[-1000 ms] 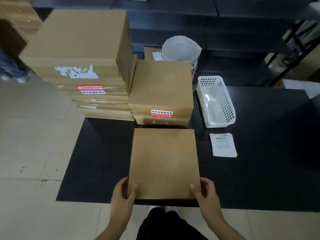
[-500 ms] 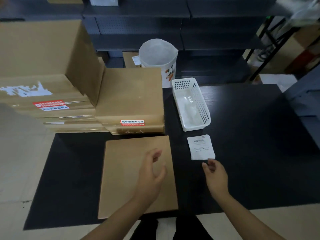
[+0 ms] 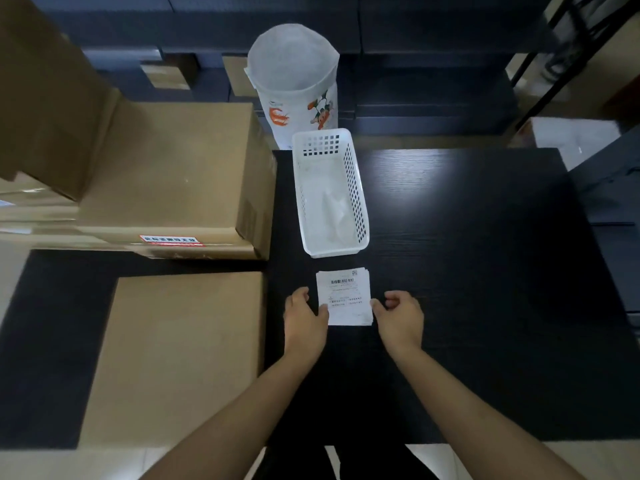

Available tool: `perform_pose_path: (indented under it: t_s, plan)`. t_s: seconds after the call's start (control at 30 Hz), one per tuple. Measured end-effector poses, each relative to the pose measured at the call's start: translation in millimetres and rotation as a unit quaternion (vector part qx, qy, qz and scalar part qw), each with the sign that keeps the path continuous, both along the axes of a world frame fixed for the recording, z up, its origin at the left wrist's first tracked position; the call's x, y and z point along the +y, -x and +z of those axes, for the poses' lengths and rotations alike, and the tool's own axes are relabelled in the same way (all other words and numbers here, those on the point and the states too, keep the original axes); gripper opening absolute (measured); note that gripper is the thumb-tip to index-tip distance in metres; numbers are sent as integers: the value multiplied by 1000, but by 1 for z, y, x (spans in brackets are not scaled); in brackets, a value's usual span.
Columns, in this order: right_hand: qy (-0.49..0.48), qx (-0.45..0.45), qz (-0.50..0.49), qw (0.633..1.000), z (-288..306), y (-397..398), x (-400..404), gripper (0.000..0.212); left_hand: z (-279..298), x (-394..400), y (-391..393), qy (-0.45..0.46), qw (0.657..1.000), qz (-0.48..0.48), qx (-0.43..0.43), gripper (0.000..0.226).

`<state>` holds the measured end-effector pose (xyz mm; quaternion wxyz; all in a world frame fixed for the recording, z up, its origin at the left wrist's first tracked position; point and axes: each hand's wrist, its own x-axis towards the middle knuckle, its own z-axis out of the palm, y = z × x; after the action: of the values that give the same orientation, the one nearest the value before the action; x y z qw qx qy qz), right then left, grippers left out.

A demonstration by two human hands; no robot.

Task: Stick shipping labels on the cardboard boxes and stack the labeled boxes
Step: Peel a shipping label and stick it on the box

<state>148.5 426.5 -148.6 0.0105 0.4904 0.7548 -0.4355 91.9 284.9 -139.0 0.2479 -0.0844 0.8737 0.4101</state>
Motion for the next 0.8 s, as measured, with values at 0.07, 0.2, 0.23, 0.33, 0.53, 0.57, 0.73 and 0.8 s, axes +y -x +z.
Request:
perform_pose_path:
  t_s: [0.07, 0.2, 0.23, 0.33, 0.53, 0.57, 0.73, 0.8]
  plan:
    - [15, -22, 4, 1000, -5, 2, 0, 34, -5, 5, 1, 13, 1000, 2, -6, 49]
    - [33, -57, 12, 998, -12, 4, -3, 28, -10, 13, 4, 35, 999, -10, -16, 46]
    - [37, -60, 8, 997, -13, 3, -3, 25, -11, 14, 5, 39, 999, -11, -20, 44]
    - [37, -70, 11, 997, -12, 2, -1, 19, -11, 16, 10, 62, 997, 0, -34, 30]
    - [41, -70, 12, 997, -6, -2, 2, 13, -7, 14, 15, 65, 997, 2, -36, 9]
    - [37, -71, 14, 997, -4, -3, 1, 12, -5, 13, 16, 65, 997, 6, -38, 8]
    - [15, -71, 14, 997, 3, -5, -5, 11, -3, 5, 16, 80, 996, 1, -35, 8]
    - [-2, -74, 15, 997, 5, -5, -7, 9, -3, 3, 15, 95, 995, -16, -17, 12]
